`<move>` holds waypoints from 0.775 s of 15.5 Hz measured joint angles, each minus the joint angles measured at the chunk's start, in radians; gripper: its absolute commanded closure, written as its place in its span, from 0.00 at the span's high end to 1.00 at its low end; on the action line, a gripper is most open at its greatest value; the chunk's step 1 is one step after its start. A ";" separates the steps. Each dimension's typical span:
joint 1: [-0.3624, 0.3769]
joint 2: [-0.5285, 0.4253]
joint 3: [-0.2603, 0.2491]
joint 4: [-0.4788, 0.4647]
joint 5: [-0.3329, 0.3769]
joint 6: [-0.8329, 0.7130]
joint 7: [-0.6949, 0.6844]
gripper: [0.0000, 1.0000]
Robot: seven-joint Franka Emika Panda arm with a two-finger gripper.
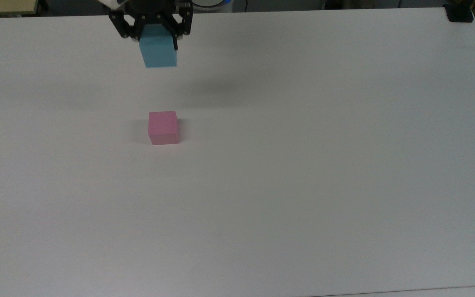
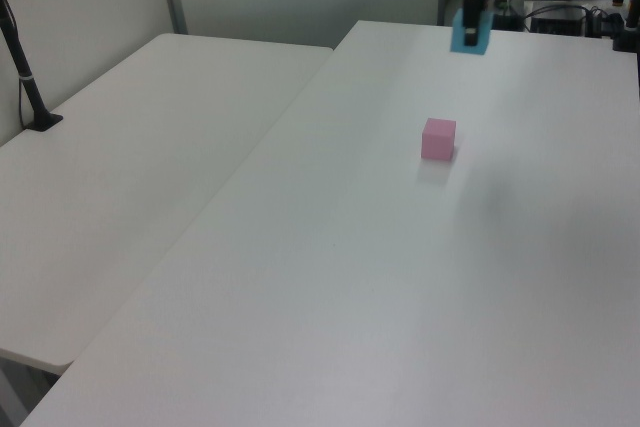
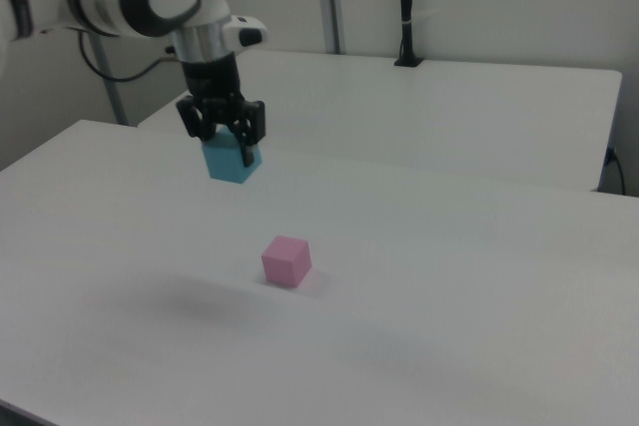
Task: Put blue cube on pink cube
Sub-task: 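Carry the held blue cube over the pink cube and lower it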
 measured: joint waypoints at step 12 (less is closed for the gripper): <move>0.007 0.175 -0.001 0.031 0.000 0.161 0.057 0.23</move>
